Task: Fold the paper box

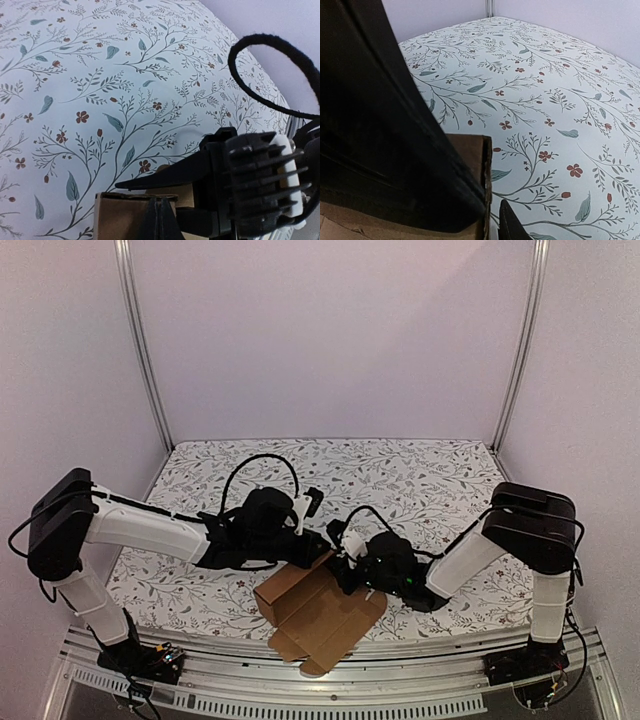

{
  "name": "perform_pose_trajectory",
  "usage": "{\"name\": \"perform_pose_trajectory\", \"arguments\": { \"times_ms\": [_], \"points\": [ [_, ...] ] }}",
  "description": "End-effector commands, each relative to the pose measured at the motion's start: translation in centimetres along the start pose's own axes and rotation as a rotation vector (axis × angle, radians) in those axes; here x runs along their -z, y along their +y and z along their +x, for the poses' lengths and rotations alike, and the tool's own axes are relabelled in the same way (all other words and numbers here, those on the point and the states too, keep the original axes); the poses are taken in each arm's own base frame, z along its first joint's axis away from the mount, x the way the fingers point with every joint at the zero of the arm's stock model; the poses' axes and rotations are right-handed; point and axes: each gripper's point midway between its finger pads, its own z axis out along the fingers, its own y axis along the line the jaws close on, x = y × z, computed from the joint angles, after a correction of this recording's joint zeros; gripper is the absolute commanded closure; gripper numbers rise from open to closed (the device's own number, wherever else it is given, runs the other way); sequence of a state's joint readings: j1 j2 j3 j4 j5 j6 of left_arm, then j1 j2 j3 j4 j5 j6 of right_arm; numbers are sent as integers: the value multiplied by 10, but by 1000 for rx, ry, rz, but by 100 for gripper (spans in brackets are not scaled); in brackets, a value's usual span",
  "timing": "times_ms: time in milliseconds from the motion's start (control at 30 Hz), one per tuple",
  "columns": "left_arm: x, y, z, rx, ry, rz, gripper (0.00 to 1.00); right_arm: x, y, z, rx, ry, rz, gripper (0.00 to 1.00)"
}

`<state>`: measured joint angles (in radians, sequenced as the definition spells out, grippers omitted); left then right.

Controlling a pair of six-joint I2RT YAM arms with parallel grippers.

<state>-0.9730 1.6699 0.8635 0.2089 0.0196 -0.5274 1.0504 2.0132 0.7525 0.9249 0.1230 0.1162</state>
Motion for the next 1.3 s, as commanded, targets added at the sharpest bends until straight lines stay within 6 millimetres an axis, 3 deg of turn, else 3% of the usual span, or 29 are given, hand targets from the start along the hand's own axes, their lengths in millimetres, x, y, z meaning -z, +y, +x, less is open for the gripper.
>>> {"name": "perform_pose_trajectory", "arguments": {
  "times_ms": [0, 700, 833, 1267],
  "points": [
    [-1, 13, 12, 8, 42, -34, 100, -6, -8, 1, -31, -33, 41, 80],
    [4, 13, 12, 9, 45, -41, 100, -24, -10, -6, -85, -121, 60, 86],
    [4, 15, 13, 10, 46, -47, 100, -25, -11, -5, -87, -120, 73, 100],
    [8, 18, 16, 7, 49, -56, 100, -24, -7, -1, -61, -114, 81, 98]
  ]
}}
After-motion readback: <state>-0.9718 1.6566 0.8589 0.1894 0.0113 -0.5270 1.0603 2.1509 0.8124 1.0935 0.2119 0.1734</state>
